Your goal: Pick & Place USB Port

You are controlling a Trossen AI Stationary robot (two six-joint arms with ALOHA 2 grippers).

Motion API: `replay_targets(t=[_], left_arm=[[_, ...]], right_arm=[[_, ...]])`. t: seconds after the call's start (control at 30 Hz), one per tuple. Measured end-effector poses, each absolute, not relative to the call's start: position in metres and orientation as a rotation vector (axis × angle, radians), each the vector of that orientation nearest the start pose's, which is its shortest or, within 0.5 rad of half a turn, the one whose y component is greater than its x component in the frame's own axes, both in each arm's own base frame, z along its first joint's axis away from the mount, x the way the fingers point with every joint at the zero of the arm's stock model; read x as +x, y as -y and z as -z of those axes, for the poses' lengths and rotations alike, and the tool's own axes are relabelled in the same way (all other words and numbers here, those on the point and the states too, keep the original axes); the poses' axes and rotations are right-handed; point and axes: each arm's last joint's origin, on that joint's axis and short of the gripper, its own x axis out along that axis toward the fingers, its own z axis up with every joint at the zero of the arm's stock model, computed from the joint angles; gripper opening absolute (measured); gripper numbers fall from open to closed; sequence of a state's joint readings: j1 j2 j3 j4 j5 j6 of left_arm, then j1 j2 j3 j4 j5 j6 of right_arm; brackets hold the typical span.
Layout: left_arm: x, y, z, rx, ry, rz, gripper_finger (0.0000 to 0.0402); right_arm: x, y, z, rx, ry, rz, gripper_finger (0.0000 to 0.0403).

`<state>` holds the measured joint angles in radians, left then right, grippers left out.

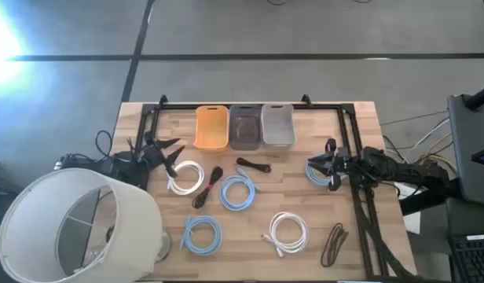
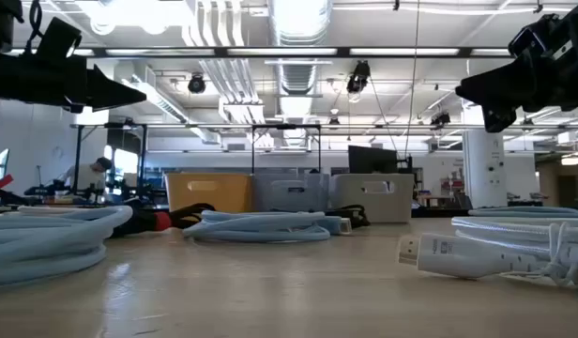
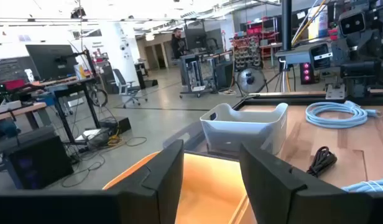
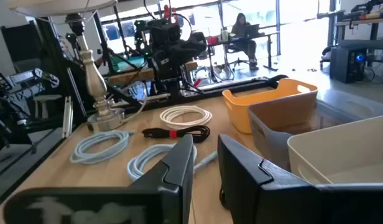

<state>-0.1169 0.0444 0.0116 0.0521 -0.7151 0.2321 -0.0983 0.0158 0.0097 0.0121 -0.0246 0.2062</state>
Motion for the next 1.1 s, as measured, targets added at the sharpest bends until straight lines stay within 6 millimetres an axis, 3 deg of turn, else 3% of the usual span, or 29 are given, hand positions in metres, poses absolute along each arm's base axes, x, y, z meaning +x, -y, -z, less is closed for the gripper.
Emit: replay_targets(t=[0.47, 1.1], left_arm=[[0.0943, -0.0081, -0.1689, 0.217, -0.052, -0.597, 0.0161], [0.0943, -0.0080, -0.1690, 0.217, -0.052, -0.597, 0.0161]], right_arm=[[0.0977, 0.0089, -0.1667, 0.206, 0.014, 0.073, 0.0084], [0.0977, 0.0089, -0.1667, 0.206, 0.014, 0.073, 0.0076]])
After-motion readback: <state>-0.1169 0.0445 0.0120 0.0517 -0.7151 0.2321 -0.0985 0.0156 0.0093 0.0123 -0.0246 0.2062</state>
